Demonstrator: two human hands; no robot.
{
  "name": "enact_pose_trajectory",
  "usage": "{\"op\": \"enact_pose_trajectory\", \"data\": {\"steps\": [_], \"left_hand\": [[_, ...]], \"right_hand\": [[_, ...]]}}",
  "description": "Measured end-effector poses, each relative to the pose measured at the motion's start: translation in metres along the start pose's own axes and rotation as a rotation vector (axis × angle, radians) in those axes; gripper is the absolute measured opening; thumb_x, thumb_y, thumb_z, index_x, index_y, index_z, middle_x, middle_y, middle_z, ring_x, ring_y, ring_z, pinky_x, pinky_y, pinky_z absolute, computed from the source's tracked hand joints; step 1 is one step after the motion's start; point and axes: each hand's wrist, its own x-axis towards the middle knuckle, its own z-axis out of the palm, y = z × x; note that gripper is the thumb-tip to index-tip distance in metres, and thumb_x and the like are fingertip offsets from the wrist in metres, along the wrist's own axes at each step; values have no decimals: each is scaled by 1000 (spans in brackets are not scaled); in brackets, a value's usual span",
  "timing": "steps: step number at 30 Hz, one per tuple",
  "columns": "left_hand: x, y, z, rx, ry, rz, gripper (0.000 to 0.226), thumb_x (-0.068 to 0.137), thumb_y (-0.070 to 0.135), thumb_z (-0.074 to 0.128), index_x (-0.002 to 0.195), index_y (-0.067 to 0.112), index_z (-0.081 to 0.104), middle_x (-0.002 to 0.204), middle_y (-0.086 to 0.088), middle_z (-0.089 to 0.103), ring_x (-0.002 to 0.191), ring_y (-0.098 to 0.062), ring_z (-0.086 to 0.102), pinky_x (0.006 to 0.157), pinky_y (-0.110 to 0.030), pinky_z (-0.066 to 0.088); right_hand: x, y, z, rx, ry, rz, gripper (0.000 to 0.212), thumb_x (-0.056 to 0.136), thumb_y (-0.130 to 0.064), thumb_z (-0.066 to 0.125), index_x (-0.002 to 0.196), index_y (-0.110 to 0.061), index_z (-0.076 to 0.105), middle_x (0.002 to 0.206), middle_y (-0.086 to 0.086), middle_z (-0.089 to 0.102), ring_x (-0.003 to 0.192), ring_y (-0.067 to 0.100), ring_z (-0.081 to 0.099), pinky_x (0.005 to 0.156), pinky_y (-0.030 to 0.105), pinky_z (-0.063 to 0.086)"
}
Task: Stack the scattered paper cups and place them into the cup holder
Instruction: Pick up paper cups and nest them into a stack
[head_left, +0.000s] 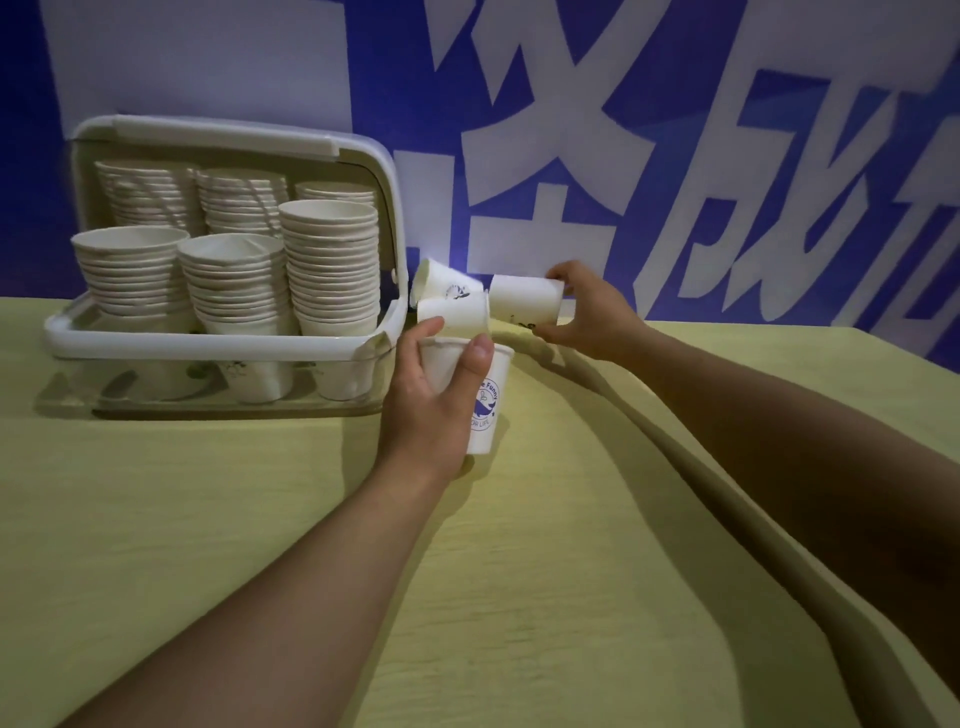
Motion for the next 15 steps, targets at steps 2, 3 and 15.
{"op": "enact_pose_trajectory", "data": {"steps": [2,3,15], "left_hand": [[-2,1,0,7,-18,12,47,86,57,67,127,45,47,116,7,63,97,-11,66,81,-35,59],[-3,2,0,11,-27,19,51,82,61,67,127,47,46,116,9,63,98,-10,66,84,-37,59],[-22,12,2,175,-276,137,81,69,69,65,139,67,23,147,9,45,122,-17,54,101,-49,51]], "right_hand": [[-17,-8,-12,38,-7,-28,62,79,-28,82,130,-24,47,132,0,53,116,18,56,90,27,53],[-25,-13,-20,74,-2,-36,62,81,-30,81,132,-24,46,133,0,52,116,18,56,90,29,55],[-88,-88,-86,408,-125,-99,36,98,-41,54,129,-29,43,128,-6,51,111,11,55,73,19,51]]}}
